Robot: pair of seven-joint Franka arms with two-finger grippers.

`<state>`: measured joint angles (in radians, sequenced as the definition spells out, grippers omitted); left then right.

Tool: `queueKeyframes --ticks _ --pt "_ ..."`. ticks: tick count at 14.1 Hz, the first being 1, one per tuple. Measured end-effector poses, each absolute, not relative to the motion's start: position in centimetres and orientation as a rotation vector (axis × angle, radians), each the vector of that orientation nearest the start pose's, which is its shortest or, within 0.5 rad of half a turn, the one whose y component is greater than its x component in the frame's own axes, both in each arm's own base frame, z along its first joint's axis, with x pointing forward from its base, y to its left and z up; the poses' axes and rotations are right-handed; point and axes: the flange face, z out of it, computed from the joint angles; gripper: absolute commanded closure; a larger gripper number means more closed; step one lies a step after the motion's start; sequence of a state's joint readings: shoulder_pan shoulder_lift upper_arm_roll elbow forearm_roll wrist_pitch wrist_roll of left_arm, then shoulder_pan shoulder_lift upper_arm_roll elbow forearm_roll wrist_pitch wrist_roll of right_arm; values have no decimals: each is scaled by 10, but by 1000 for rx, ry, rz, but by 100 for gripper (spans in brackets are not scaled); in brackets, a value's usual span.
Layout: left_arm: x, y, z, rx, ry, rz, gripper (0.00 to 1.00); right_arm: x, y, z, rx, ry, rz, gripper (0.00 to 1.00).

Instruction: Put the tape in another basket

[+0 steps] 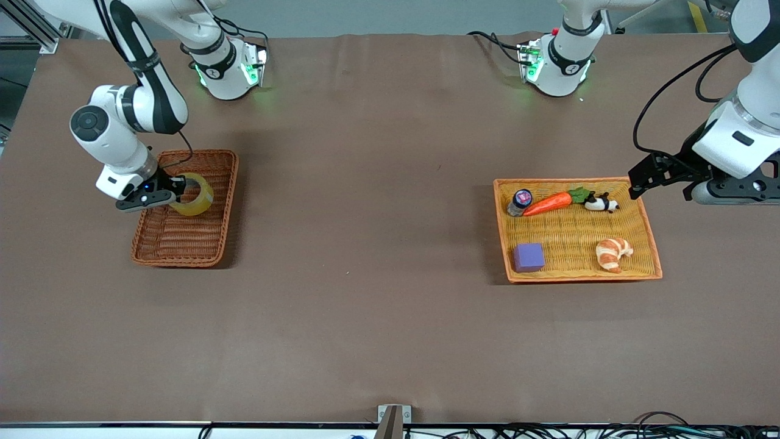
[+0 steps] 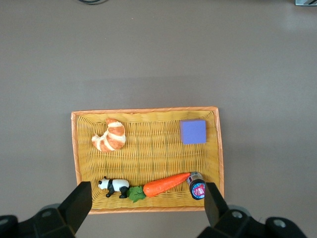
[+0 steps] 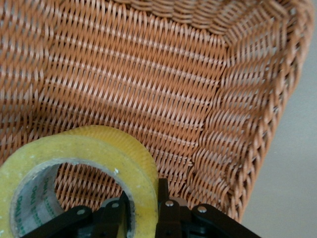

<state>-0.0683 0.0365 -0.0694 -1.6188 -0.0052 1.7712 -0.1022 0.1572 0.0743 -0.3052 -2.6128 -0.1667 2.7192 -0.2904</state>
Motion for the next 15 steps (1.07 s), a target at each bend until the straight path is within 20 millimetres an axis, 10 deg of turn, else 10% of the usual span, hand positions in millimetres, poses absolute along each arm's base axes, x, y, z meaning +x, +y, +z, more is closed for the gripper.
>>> queueKeyframes --ticks 5,10,15 --pt "578 -80 600 -3158 54 -183 0 459 -53 248 -3213 -489 -123 0" --pt "575 -79 595 -3156 52 -139 0 537 -46 367 -3240 -474 -126 0" --pt "574 -79 594 -3156 52 -121 0 573 -39 475 -3274 -187 -125 0"
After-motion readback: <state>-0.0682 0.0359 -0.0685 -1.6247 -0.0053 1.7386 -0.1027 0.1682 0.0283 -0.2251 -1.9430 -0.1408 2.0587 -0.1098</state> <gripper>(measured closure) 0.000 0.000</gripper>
